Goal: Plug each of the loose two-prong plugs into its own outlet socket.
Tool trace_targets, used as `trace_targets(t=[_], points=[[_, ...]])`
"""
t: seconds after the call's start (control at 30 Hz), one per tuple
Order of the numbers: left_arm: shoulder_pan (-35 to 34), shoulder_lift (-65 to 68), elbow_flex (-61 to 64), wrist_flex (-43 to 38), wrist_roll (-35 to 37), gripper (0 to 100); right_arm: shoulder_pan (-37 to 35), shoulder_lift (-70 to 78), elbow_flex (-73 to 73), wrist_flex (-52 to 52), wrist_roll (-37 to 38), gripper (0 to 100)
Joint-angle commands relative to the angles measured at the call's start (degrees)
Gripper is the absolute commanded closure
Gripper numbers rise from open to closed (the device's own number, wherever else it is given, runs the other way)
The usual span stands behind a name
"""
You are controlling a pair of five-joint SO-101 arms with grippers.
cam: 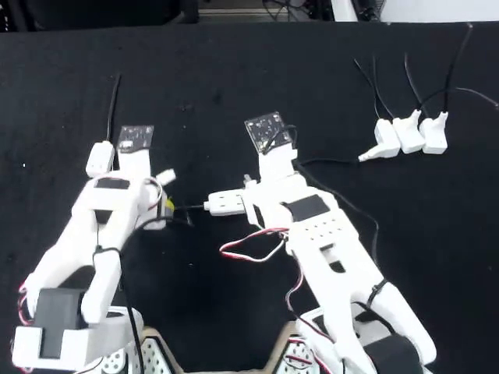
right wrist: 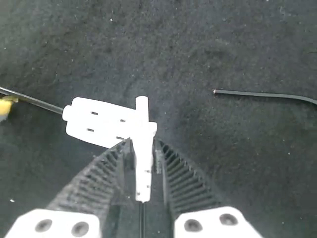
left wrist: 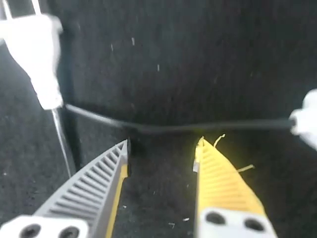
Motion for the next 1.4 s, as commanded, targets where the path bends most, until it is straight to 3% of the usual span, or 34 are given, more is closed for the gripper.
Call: trace_targets(t=[0.0,0.17,0.33,0.5,0.6,0.77,0.97,1.17,1.37], points=[[-0.57,-3.96,2.15,-0.7,-3.43,78,0.62,-2.42,-0.13,0.18,0.18,98.8],[-3.12,-10.81,3.91,0.09,-4.4,78,-2.2,-2.86,-0.22,2.02,3.52,98.8],[-6.29,-21.27,3.38,6.68,-4.48,78,-6.59,-2.77,0.22,2.46,4.57,98.8],[-6.29,-26.55,3.91,1.14,-2.64,78,-6.42,-2.42,0.04,2.55,4.57,98.8],[-5.58,-21.63,1.01,-0.35,0.53,78,-5.71,-2.77,0.4,2.64,4.57,98.8],[-4.53,-5.36,-9.89,4.57,3.34,78,-0.97,-2.86,-0.04,2.55,4.57,98.8],[-4.44,8.44,-20.35,6.51,5.54,78,-0.62,-2.86,-0.04,2.55,4.66,98.8],[-4.44,13.01,-25.71,6.59,9.14,78,-0.62,-2.86,0.04,2.46,4.66,98.8],[-4.97,16.79,-24.04,6.59,7.47,78,-0.44,-2.86,0.31,2.46,4.66,98.8]])
